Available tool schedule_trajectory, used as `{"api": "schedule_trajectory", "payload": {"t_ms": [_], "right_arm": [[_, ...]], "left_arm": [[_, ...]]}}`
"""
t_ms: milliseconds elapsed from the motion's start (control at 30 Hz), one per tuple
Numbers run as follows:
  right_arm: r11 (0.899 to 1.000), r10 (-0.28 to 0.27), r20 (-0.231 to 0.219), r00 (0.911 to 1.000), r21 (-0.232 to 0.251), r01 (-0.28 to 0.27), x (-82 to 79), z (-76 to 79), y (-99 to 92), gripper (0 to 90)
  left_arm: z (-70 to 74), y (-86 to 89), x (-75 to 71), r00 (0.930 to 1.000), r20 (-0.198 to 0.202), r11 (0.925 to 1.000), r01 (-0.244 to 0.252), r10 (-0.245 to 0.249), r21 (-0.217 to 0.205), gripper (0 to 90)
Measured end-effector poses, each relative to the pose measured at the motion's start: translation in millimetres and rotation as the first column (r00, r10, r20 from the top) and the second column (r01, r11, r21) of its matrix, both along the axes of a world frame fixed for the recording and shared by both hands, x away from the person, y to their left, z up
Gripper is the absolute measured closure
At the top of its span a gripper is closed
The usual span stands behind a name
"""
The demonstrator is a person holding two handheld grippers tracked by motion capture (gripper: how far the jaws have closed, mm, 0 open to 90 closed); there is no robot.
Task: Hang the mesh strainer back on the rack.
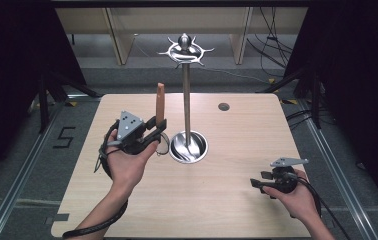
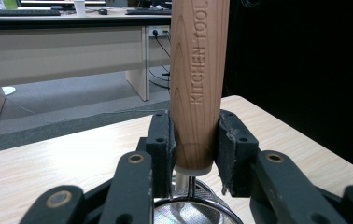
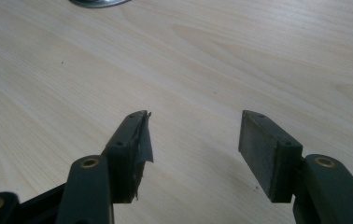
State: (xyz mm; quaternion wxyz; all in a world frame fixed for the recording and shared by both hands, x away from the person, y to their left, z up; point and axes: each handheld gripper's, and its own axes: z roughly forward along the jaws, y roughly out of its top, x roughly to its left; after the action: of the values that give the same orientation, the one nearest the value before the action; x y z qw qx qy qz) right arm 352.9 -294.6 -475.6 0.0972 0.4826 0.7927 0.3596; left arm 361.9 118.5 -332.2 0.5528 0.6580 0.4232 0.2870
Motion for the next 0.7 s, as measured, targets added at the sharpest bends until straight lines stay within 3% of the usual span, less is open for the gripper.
{"api": "schedule_trajectory", "payload": {"t_ms": [700], "right_arm": [[1.000, -0.018, 0.007, 0.9998, 0.023, 0.018, -0.2, -1.6, 1.8, 43.5]], "left_arm": [[9.1, -6.1, 0.1, 0.9995, 0.025, 0.9998, 0.019, -0.019, -0.004, 68.0]]}}
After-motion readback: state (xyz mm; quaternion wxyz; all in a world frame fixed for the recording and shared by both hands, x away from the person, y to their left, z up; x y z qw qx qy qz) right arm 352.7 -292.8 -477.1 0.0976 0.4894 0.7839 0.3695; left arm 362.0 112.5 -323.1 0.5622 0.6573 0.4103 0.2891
